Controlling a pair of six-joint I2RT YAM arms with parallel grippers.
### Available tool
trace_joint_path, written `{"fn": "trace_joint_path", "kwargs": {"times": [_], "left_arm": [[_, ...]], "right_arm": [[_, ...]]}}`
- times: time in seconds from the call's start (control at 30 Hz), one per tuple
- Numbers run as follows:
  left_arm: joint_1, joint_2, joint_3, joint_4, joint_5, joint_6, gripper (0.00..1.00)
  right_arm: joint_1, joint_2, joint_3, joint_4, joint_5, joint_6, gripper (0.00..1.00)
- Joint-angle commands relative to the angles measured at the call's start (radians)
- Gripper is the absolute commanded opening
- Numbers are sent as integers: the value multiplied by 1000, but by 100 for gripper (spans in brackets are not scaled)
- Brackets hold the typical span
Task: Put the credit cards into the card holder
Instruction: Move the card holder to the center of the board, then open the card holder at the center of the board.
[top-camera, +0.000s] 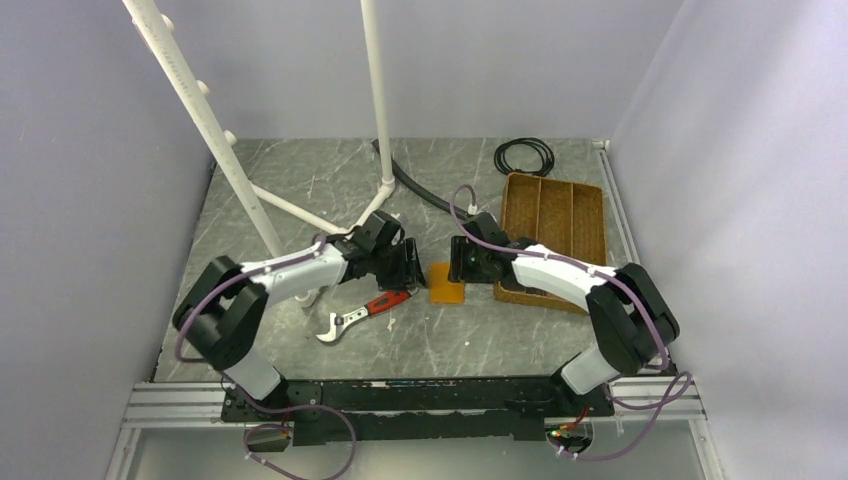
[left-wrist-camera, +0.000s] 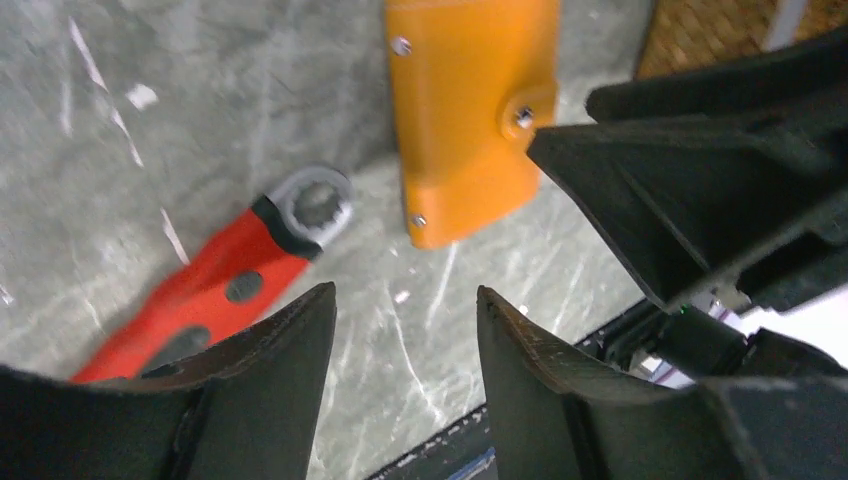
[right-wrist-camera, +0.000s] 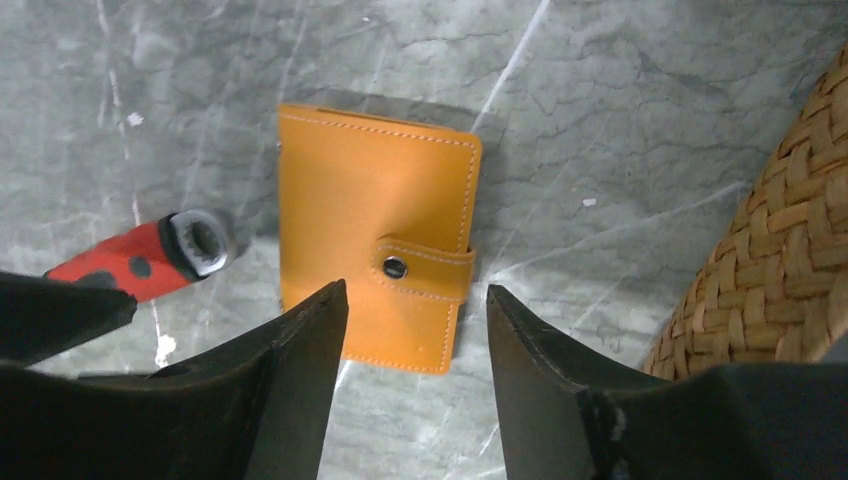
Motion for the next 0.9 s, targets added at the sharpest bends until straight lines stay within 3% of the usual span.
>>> {"fn": "trace_joint_path", "kwargs": {"times": [0.0,0.1,0.2,0.47,0.67,0.87], "left_arm": [[19,91,88,68,65,24,57],[19,144,115,76,67,41,56],[17,162,105,82,68,45,48],[-12,98,-90,255,172,-33,46],[28,93,-104,134,48,47,54],[61,99,2,-35,-58,196,64]], "right_arm": [[-4,39,2,91,46,10,53],[-4,55,-30,134,6,3,45],[-4,54,-65,161,-18,3,39],[-4,44,-134,188,-63,-11,39],[-1,56,-182,269,-149,-3,36],[49,82,-216,345,-209,20,33]]}}
